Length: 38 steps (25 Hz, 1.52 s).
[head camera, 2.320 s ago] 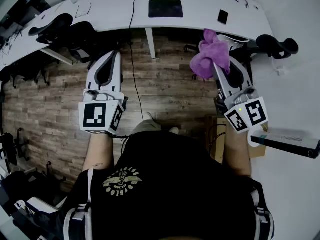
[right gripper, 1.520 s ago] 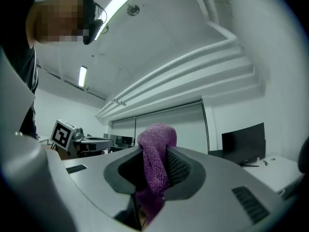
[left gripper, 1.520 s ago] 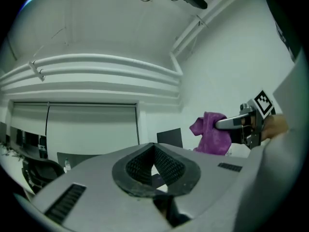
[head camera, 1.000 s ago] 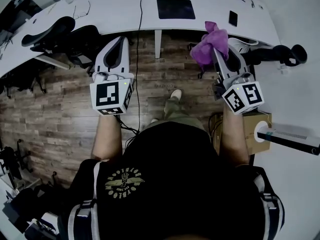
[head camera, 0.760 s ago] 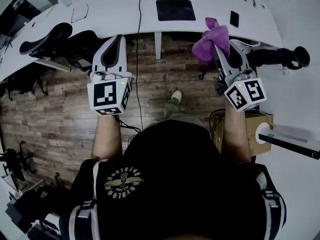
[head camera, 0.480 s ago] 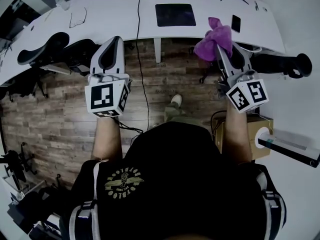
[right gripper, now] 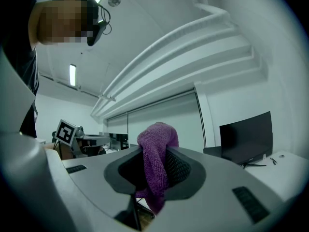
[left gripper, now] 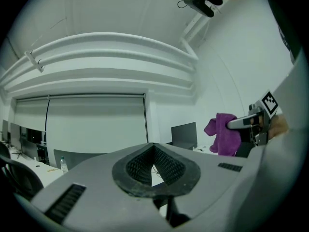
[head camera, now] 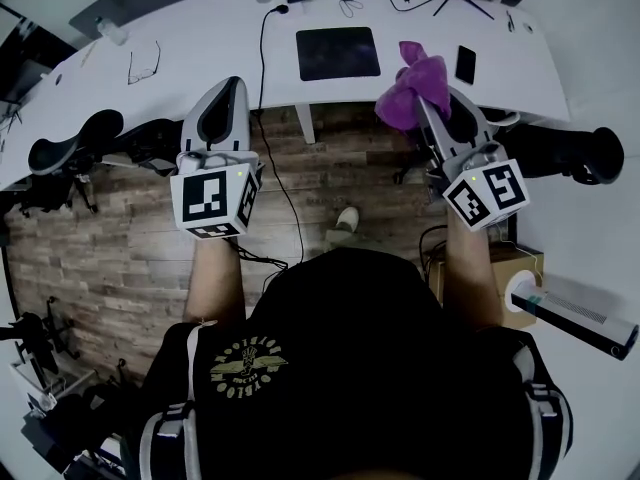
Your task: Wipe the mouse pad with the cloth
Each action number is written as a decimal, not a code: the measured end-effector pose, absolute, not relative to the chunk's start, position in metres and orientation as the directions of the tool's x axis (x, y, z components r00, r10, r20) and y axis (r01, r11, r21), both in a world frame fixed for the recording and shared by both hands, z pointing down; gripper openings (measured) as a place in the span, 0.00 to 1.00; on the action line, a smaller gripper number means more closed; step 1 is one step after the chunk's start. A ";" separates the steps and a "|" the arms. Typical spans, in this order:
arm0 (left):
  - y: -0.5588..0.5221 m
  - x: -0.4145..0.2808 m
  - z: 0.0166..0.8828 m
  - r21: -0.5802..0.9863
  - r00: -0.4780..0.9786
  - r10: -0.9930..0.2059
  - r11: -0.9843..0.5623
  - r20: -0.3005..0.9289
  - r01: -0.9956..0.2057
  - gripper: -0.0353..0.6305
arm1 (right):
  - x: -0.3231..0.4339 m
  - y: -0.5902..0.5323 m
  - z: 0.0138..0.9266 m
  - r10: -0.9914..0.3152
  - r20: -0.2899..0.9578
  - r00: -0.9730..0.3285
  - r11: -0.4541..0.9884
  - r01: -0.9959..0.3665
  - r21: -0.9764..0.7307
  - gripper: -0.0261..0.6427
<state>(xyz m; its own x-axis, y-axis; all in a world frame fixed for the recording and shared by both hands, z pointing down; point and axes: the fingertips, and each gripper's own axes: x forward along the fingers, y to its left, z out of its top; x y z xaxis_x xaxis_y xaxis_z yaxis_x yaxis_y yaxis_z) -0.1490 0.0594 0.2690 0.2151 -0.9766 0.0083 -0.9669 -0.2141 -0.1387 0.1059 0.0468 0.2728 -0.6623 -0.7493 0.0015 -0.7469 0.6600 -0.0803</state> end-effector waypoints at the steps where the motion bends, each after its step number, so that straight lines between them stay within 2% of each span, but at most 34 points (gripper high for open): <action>1: 0.051 -0.145 0.268 -0.138 0.212 -0.977 -0.211 0.007 -0.968 0.06 | 0.109 0.039 0.273 -0.745 0.005 -0.667 0.665 -0.743 -0.081 0.17; 16: -0.021 -0.110 0.250 -0.199 0.154 -0.988 -0.150 -0.006 -0.968 0.06 | 0.170 -0.062 0.265 -0.769 -0.052 -0.637 0.637 -0.759 -0.134 0.17; 29: -0.038 -0.118 0.258 -0.202 0.133 -0.991 -0.132 0.009 -0.971 0.06 | 0.163 -0.084 0.278 -0.750 -0.049 -0.660 0.658 -0.735 -0.165 0.17; 38: -0.085 -0.125 0.271 -0.171 0.182 -0.983 -0.183 0.025 -0.968 0.06 | 0.145 -0.124 0.282 -0.760 -0.051 -0.648 0.645 -0.743 -0.179 0.17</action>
